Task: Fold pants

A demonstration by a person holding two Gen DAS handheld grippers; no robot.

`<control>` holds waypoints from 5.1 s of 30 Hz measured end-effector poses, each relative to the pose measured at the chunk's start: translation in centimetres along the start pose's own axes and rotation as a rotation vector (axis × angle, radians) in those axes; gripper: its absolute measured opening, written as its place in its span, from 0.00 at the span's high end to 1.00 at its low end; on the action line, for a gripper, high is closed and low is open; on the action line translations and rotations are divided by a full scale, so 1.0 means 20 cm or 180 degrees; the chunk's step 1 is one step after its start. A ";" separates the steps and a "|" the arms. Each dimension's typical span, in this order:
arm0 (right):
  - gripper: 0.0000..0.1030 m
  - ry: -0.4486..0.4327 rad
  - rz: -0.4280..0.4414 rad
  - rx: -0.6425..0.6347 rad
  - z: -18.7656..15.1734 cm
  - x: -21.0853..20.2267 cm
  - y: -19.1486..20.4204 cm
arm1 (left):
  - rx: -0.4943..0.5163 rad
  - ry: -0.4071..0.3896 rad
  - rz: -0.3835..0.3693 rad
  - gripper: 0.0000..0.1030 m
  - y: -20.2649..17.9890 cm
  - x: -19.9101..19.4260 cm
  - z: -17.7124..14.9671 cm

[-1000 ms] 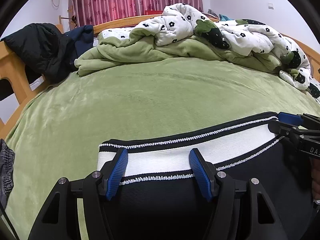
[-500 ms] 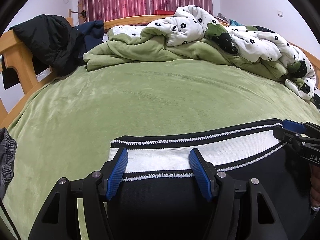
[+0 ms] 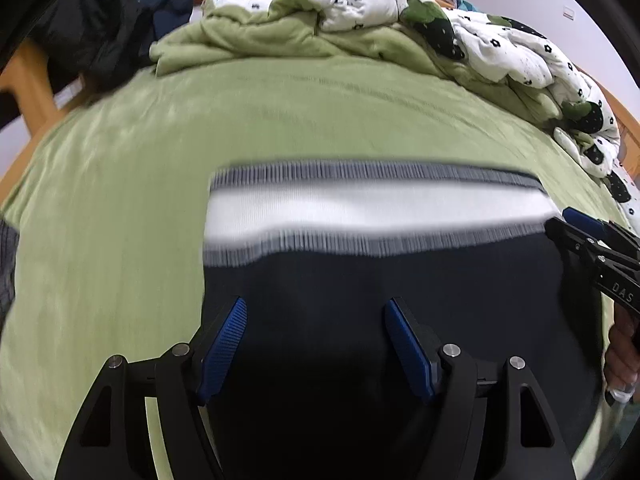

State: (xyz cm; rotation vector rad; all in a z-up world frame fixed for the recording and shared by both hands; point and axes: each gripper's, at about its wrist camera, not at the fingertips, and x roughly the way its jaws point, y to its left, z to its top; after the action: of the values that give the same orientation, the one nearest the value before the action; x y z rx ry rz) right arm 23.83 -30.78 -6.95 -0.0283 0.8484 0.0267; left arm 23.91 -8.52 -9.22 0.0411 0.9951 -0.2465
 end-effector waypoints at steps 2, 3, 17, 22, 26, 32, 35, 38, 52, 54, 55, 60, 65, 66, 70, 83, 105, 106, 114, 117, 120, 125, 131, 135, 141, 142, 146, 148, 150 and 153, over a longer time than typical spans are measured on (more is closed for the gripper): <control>0.47 0.0041 0.0036 -0.0085 -0.06 -0.06 -0.01 | -0.0061 0.0029 -0.0009 0.33 0.01 -0.06 -0.10; 0.47 0.0078 0.0061 -0.0102 -0.09 -0.09 -0.01 | -0.0069 0.0030 -0.0020 0.33 0.01 -0.09 -0.13; 0.46 0.0324 0.0194 0.0195 -0.55 -0.41 -0.10 | -0.0288 0.0134 -0.0336 0.29 0.09 -0.39 -0.68; 0.47 0.0425 0.0186 0.0242 -0.58 -0.46 -0.12 | -0.0297 0.0048 -0.0211 0.31 0.12 -0.49 -0.75; 0.47 0.0162 0.0151 0.0221 -0.58 -0.54 -0.10 | -0.0073 -0.0297 0.0100 0.31 0.10 -0.59 -0.76; 0.47 0.0326 -0.0011 -0.0026 -0.60 -0.44 -0.03 | 0.0238 -0.0249 0.0248 0.39 0.05 -0.51 -0.73; 0.46 0.0348 -0.0002 0.0021 -0.60 -0.41 -0.04 | 0.0131 -0.0220 0.0268 0.39 0.03 -0.48 -0.74; 0.46 0.0352 -0.0019 0.0043 -0.60 -0.41 -0.05 | -0.0032 -0.0137 0.0142 0.39 0.00 -0.44 -0.73; 0.46 0.0081 -0.0276 0.0289 -0.55 -0.96 0.02 | -0.0083 -0.0361 0.0202 0.37 -0.11 -0.95 -0.73; 0.46 -0.0025 -0.0289 0.0285 -0.55 -1.08 0.05 | -0.0068 -0.0481 0.0214 0.34 -0.14 -1.07 -0.74; 0.45 -0.0074 -0.0286 0.0293 -0.56 -1.14 0.06 | -0.0066 -0.0525 0.0217 0.28 -0.16 -1.12 -0.74; 0.23 -0.0217 -0.0247 0.0354 -0.65 -1.34 0.11 | -0.0063 -0.0627 0.0268 0.26 -0.21 -1.29 -0.80; 0.07 -0.0337 -0.0312 0.0322 -0.72 -1.49 0.15 | -0.0058 -0.0679 0.0327 0.25 -0.22 -1.33 -0.89; 0.05 -0.0340 -0.0274 0.0354 -0.73 -1.51 0.14 | -0.0074 -0.0646 0.0318 0.25 -0.21 -1.32 -0.90; 0.03 -0.0355 -0.0280 0.0395 -0.77 -1.54 0.13 | -0.0164 -0.0516 0.0225 0.25 -0.20 -1.29 -0.92; 0.03 -0.0292 -0.0321 0.0254 -0.79 -1.52 0.18 | -0.0057 -0.0754 0.0378 0.25 -0.26 -1.37 -0.94; 0.03 -0.0325 -0.0221 0.0265 -0.78 -1.53 0.21 | -0.0176 -0.0756 0.0391 0.24 -0.25 -1.37 -0.95; 0.03 -0.0330 -0.0214 0.0265 -0.78 -1.53 0.21 | -0.0177 -0.0749 0.0392 0.24 -0.25 -1.37 -0.95; 0.03 -0.0347 -0.0196 0.0247 -0.77 -1.53 0.22 | -0.0178 -0.0745 0.0389 0.24 -0.23 -1.37 -0.95; 0.03 -0.0346 -0.0212 0.0246 -0.77 -1.53 0.23 | -0.0174 -0.0755 0.0377 0.24 -0.23 -1.37 -0.95; 0.03 -0.0336 -0.0221 0.0233 -0.77 -1.52 0.23 | -0.0172 -0.0772 0.0378 0.24 -0.24 -1.37 -0.95; 0.03 -0.0336 -0.0220 0.0234 -0.77 -1.52 0.23 | -0.0160 -0.0778 0.0399 0.23 -0.25 -1.38 -0.95; 0.03 -0.0330 -0.0226 0.0228 -0.77 -1.52 0.23 | -0.0146 -0.0789 0.0415 0.23 -0.25 -1.39 -0.94; 0.03 -0.0336 -0.0225 0.0218 -0.77 -1.52 0.23 | -0.0143 -0.0790 0.0413 0.22 -0.24 -1.39 -0.95; 0.03 -0.0334 -0.0221 0.0222 -0.77 -1.52 0.23 | -0.0139 -0.0814 0.0414 0.22 -0.24 -1.40 -0.94; 0.03 -0.0335 -0.0221 0.0222 -0.77 -1.51 0.23 | -0.0137 -0.0820 0.0417 0.21 -0.24 -1.40 -0.94; 0.03 -0.0334 -0.0225 0.0219 -0.77 -1.52 0.23 | -0.0131 -0.0843 0.0436 0.21 -0.25 -1.41 -0.93; 0.03 -0.0332 -0.0219 0.0220 -0.77 -1.51 0.23 | -0.0137 -0.0848 0.0439 0.20 -0.25 -1.42 -0.94; 0.03 -0.0336 -0.0224 0.0220 -0.78 -1.51 0.23 | -0.0143 -0.0853 0.0444 0.20 -0.25 -1.42 -0.94; 0.03 -0.0343 -0.0214 0.0214 -0.78 -1.50 0.23 | -0.0150 -0.0856 0.0455 0.20 -0.25 -1.41 -0.94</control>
State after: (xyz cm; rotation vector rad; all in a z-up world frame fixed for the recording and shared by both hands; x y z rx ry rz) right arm -7.89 -27.08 5.21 0.0076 0.7398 -0.0628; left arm -7.39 -5.40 4.50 0.0349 0.7264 -0.0941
